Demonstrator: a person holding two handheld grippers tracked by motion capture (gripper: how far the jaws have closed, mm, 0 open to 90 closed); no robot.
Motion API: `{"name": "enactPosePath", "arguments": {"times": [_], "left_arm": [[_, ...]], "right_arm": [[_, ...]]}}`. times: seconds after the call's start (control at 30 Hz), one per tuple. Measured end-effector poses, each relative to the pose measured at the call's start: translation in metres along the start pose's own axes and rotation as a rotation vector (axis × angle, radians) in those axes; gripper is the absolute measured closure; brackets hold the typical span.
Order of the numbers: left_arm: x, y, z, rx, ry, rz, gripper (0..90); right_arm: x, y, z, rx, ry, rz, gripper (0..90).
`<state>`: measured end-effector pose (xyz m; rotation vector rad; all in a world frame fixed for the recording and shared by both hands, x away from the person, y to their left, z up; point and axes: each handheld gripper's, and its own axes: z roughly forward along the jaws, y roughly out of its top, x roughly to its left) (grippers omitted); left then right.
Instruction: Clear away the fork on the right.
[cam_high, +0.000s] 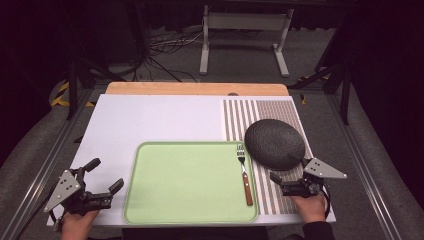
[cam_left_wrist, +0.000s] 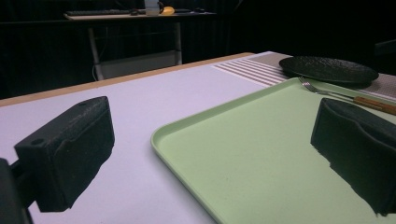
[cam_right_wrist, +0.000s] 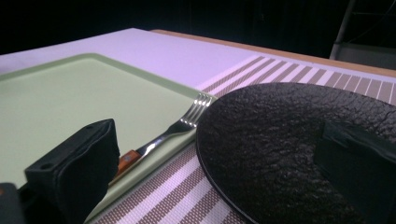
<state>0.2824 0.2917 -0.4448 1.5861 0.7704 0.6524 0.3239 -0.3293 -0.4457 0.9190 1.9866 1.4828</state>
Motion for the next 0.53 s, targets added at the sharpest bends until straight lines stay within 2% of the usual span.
{"name": "enactPosePath", "arguments": {"times": [0.27,0.4,0.43,0.47,0.53], "left_arm": [[0.0001,0.0,0.0002,0.001,-0.002,0.0,0.3],[0.0007,-0.0001,0.0,0.0,-0.003,-0.003,0.2],[0.0007,-0.0001,0.0,0.0,-0.003,-0.003,0.2],[0.0007,-0.0001,0.0001,0.0,-0.003,-0.003,0.2],[0.0008,-0.0001,0.0003,-0.001,-0.004,-0.001,0.2]], "right_arm": [[-0.0012,-0.0026,0.0032,0.024,-0.004,-0.003,0.5],[-0.0002,-0.0019,0.0019,0.021,-0.02,-0.053,0.7],[-0.0002,-0.0019,0.0019,0.021,-0.02,-0.053,0.7],[0.002,-0.0012,0.0028,0.032,-0.02,-0.092,1.0],[0.0054,-0.0003,0.0063,0.044,0.0,-0.113,1.1]]}}
